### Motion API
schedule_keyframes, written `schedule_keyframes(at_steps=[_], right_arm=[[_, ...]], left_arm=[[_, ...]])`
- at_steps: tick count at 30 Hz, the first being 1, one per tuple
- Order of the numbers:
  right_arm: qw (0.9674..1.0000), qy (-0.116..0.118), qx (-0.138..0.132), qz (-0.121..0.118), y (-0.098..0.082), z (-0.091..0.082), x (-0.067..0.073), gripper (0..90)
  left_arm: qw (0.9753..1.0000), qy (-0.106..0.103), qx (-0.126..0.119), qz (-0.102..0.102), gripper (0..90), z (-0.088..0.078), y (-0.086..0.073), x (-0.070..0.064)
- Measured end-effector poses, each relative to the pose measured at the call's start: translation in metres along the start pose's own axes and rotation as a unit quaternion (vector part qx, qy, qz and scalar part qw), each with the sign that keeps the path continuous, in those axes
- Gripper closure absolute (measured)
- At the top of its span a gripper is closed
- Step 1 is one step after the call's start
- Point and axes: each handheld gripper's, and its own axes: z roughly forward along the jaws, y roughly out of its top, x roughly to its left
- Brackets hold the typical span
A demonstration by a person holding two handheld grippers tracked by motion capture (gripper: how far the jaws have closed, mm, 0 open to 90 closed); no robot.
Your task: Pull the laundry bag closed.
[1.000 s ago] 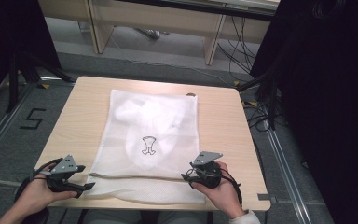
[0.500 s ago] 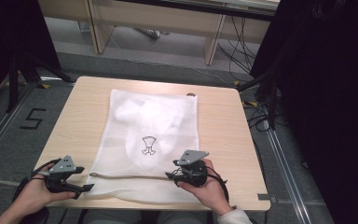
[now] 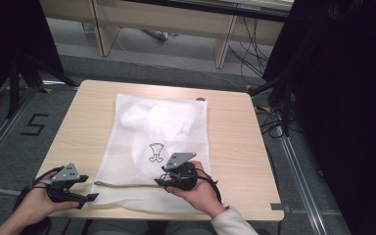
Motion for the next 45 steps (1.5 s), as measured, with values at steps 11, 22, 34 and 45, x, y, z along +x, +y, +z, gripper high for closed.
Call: schedule_keyframes(at_steps=[11, 22, 34, 45], right_arm=[[0.9994, 0.026, 0.0, -0.024, 0.029, 0.024, 0.01, 51.7], [0.9981, 0.042, 0.001, -0.045, 0.05, 0.042, 0.019, 54.6], [0.9957, 0.064, 0.003, -0.068, 0.07, 0.067, 0.032, 59.7], [0.9935, 0.086, 0.005, -0.075, 0.085, 0.093, 0.041, 60.7]], left_arm=[[0.9999, -0.009, 0.0, -0.006, 22.3, 0.001, 0.0, 0.0], [0.9999, -0.012, 0.0, 0.003, 21.6, -0.002, -0.003, 0.002], [0.9999, -0.01, 0.007, 0.01, 21.7, -0.001, -0.003, 0.002], [0.9997, -0.019, 0.002, -0.017, 21.8, 0.001, -0.004, -0.001]])
